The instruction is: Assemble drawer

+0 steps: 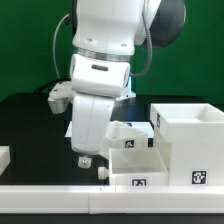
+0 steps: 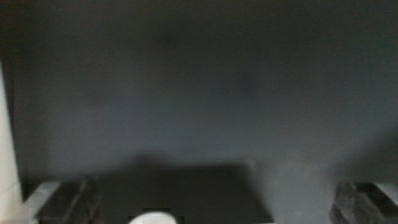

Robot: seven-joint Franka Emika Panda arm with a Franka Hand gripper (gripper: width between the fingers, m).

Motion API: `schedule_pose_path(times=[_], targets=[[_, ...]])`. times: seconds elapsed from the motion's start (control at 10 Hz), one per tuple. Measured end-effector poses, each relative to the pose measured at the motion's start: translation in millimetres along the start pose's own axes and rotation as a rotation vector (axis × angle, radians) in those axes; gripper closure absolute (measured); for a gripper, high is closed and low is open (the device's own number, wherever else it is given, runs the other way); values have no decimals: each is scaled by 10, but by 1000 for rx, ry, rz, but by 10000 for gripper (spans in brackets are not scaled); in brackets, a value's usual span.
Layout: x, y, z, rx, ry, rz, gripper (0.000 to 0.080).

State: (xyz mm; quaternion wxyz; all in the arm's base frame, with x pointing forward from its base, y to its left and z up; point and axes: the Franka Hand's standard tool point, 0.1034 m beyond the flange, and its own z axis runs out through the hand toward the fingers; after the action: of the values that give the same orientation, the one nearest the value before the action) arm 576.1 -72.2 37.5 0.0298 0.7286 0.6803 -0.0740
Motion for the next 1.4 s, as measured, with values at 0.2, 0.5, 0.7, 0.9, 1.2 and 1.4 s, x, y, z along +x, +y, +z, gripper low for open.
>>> schedule_pose_path(times=[0.2, 0.5, 0.7, 0.9, 1.2, 1.4], targets=[[34, -92, 151, 25, -1, 25, 151], [332, -219, 114, 31, 9, 86, 151], [596, -214, -11, 7, 23, 108, 151], [790, -242, -25, 8, 29, 141, 151], [924, -293, -30, 10, 31, 181, 151], [931, -295, -59, 8, 19, 192, 151]])
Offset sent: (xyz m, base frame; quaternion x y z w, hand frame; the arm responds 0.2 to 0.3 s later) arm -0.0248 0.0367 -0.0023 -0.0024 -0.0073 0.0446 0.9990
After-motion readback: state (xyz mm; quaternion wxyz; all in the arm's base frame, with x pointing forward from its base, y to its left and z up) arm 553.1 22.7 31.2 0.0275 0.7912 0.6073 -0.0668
